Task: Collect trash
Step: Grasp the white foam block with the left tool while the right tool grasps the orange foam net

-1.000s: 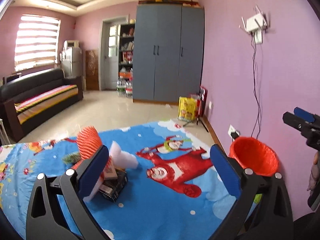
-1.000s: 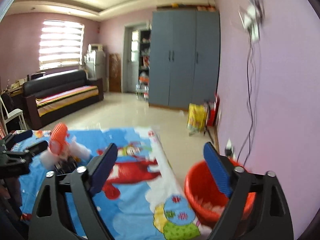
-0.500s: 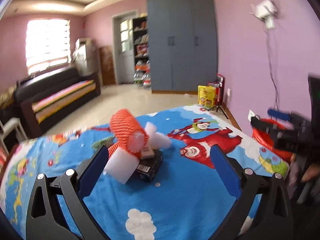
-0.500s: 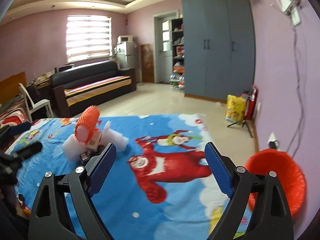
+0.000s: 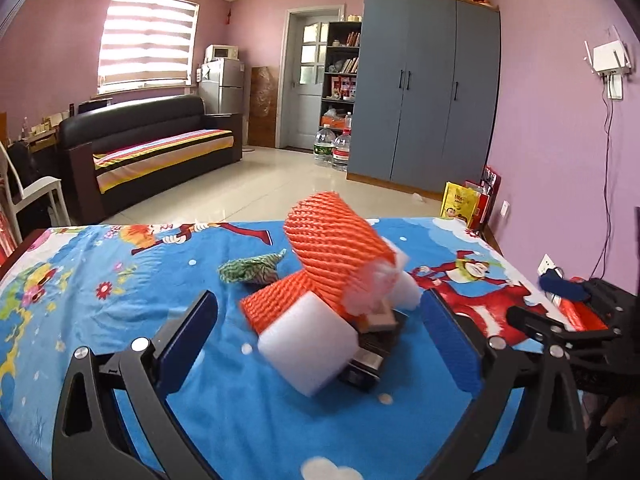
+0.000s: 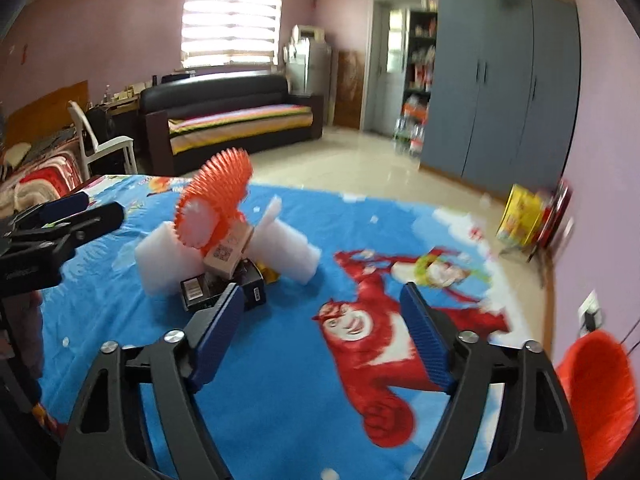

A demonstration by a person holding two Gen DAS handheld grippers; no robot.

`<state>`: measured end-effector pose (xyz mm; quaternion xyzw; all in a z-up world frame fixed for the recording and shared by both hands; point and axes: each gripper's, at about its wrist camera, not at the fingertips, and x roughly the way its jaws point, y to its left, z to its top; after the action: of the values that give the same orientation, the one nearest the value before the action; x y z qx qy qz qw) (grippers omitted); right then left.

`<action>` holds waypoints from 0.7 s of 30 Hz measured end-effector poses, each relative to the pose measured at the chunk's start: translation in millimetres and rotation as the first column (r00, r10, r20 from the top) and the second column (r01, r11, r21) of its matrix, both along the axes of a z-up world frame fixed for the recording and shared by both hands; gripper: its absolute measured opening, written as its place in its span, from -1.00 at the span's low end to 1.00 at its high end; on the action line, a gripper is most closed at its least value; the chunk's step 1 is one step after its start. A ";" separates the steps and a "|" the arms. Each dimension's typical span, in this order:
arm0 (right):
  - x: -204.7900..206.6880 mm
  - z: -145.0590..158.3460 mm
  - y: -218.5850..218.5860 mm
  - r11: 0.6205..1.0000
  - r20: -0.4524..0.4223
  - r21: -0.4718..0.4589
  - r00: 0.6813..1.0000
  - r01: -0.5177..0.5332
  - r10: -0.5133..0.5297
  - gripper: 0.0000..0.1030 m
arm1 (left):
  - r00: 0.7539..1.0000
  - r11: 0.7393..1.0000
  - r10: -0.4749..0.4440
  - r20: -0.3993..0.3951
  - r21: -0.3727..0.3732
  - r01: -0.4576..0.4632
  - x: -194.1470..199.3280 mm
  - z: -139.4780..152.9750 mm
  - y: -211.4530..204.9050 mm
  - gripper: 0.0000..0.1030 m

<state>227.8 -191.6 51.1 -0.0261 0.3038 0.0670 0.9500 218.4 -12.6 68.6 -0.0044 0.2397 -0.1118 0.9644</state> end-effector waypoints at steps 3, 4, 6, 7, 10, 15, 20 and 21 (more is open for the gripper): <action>24.4 -9.2 3.8 1.000 -0.013 -0.012 1.000 -0.019 0.019 0.35 | 1.000 1.000 0.003 -0.003 0.008 -0.003 15.9 -6.4 5.0 0.90; 34.5 -14.0 4.0 1.000 -0.019 -0.005 0.999 -0.028 0.028 0.35 | 1.000 1.000 -0.005 0.002 0.012 0.005 21.6 -7.2 6.2 0.90; 47.8 -22.8 2.6 1.000 -0.038 -0.006 0.999 -0.022 0.021 0.35 | 1.000 1.000 -0.009 0.011 0.022 0.009 30.9 -9.3 9.7 0.90; 54.8 -26.9 2.3 1.000 -0.047 -0.009 0.999 -0.018 0.017 0.35 | 1.000 1.000 -0.014 0.006 0.015 0.014 36.6 -10.7 11.5 0.90; 74.4 -37.1 -0.2 0.999 -0.076 0.029 0.997 -0.033 0.035 0.34 | 1.000 1.000 -0.025 -0.001 -0.017 0.025 44.0 -10.7 16.2 0.90; 98.9 -42.9 13.6 0.995 -0.116 0.017 0.988 -0.102 0.103 0.34 | 0.999 0.997 -0.035 -0.019 -0.070 0.034 50.3 -7.0 13.1 0.90; 97.4 -45.5 21.9 0.988 -0.136 0.030 0.979 -0.151 0.154 0.34 | 0.999 0.999 -0.023 -0.039 -0.049 0.021 55.1 -15.4 13.9 0.90; 94.9 -44.3 23.0 0.987 -0.128 0.022 0.979 -0.158 0.159 0.34 | 0.999 0.999 -0.012 -0.039 -0.049 0.010 55.5 -16.7 16.9 0.90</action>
<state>322.7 -168.6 6.9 -0.0405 0.3615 0.1457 0.9200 273.8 4.3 51.9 -0.0287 0.2557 -0.1228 0.9585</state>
